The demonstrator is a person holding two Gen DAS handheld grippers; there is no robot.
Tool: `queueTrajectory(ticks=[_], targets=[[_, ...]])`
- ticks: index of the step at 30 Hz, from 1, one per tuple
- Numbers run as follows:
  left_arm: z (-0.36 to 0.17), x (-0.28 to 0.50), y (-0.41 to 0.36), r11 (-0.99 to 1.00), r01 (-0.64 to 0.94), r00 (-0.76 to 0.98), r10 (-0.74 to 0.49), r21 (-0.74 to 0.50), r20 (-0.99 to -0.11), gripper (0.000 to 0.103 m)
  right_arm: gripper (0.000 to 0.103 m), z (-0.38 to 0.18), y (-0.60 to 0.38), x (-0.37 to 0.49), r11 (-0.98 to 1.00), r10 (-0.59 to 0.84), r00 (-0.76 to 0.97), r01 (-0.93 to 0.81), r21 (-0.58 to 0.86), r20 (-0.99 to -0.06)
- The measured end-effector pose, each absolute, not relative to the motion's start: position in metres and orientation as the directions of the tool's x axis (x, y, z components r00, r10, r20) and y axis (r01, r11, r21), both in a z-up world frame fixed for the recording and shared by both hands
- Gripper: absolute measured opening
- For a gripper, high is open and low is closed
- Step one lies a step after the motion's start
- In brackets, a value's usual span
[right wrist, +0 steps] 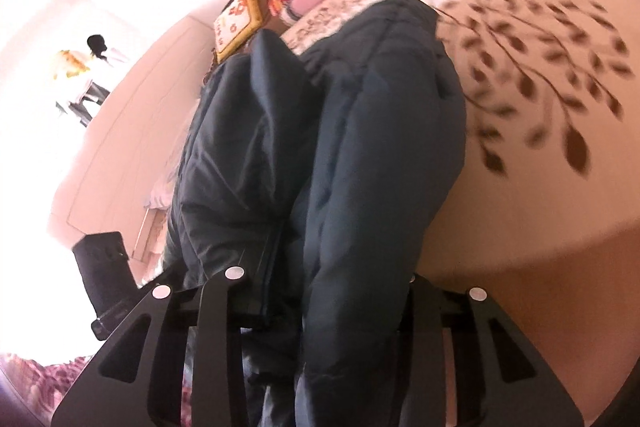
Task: Fold large clothes
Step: 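Lower the folded jacket onto the bed and open both grippers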
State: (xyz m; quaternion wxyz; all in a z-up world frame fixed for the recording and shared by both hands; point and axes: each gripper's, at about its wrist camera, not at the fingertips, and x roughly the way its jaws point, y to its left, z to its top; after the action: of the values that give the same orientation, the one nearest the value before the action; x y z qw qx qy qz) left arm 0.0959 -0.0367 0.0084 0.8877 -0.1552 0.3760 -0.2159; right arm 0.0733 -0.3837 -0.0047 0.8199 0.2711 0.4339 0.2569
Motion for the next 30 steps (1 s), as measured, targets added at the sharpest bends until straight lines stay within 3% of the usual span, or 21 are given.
queueTrajectory(ticks=[13, 21, 23, 25, 30], targets=[[0.006, 0.167, 0.049, 0.914, 0.163, 0.737, -0.363, -0.371, -0.571, 0.069, 0.035, -0.008, -0.287, 0.194, 0.75, 0.648, 0.492, -0.284, 0.597, -0.581], [-0.024, 0.17, 0.062, 0.91, 0.157, 0.723, -0.37, -0.383, -0.583, 0.076, 0.037, -0.045, -0.27, 0.194, 0.778, 0.615, 0.497, -0.259, 0.573, -0.611], [-0.027, 0.17, 0.064, 0.91, 0.146, 0.721, -0.367, -0.389, -0.587, 0.08, 0.039, -0.048, -0.27, 0.191, 0.782, 0.608, 0.507, -0.249, 0.572, -0.611], [-0.028, 0.168, 0.067, 0.915, 0.125, 0.721, -0.349, -0.384, -0.598, 0.085, 0.048, -0.049, -0.269, 0.194, 0.787, 0.599, 0.51, -0.235, 0.57, -0.617], [-0.02, 0.158, 0.066, 0.928, 0.088, 0.719, -0.31, -0.361, -0.622, 0.085, 0.066, -0.048, -0.269, 0.2, 0.809, 0.561, 0.518, -0.179, 0.559, -0.646]])
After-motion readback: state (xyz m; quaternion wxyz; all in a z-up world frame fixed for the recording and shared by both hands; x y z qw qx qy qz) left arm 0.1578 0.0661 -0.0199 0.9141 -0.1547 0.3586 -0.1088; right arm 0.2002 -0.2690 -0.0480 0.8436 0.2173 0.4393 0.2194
